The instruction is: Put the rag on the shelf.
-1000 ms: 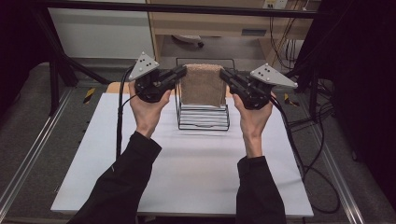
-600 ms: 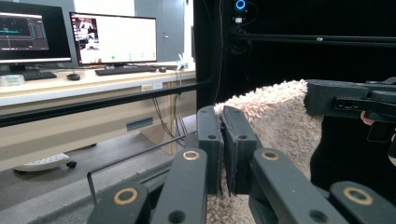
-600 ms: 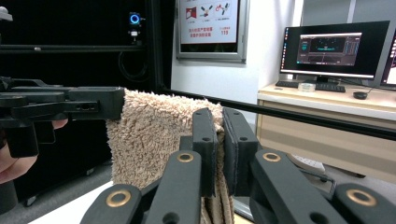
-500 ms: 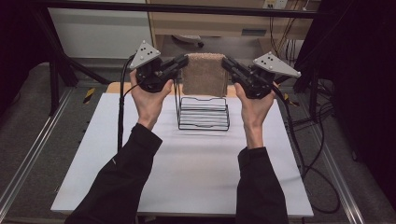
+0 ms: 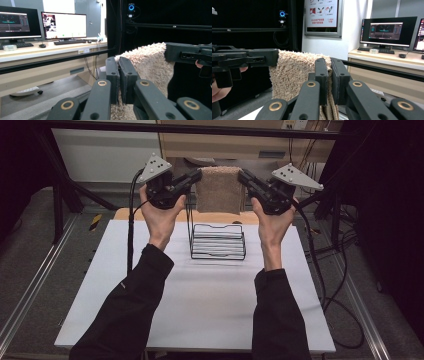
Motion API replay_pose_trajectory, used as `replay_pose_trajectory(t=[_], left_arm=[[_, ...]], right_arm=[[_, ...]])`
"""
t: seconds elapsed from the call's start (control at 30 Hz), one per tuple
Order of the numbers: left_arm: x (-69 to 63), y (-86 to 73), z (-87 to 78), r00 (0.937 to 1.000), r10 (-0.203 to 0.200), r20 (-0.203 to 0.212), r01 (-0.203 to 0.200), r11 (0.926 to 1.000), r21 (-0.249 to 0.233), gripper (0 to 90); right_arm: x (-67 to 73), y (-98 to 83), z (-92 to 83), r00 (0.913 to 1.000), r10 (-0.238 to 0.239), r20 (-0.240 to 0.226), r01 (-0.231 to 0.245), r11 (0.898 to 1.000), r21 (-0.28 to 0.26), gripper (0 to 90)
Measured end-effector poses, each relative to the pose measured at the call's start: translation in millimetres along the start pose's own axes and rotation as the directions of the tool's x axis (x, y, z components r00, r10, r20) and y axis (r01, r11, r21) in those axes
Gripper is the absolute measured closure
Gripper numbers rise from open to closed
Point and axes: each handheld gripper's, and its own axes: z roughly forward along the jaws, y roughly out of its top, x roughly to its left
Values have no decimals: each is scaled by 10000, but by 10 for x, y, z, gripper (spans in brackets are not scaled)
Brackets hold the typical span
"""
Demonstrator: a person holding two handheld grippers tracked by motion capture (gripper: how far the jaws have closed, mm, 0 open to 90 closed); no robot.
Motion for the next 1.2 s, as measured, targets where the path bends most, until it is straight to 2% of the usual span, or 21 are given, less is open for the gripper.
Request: replay_pose_trajectory(t=[0.2,0.23,0.67,0.9,1.0,1.07,1.2], left_arm=[[43,67,49,9999,60,-89,-60,10000,20,862],[64,85,73,9997,137,-221,-136,9999,57,862],[169,101,246,9993,182,-341,-175,9996,216,861],[254,43,314,9989,117,-460,-101,9994,346,861],[287,-9,338,9988,81,-490,-61,9991,415,861],[300,-54,348,9987,208,-470,-184,9986,499,861],[334,-134,363,9990,86,-437,-59,9981,618,861]], right_arm=[[-34,61,61,10000,54,38,-54,10000,-8,846],[-44,72,84,10000,65,55,-65,10000,16,847],[-165,69,243,9998,86,189,-89,9999,136,846],[-219,21,364,9998,131,174,-137,9994,328,846],[-230,-6,392,9997,169,168,-175,9991,396,846],[-242,-36,412,9997,165,168,-173,9987,474,846],[-269,-118,446,9995,312,76,-317,9973,656,846]])
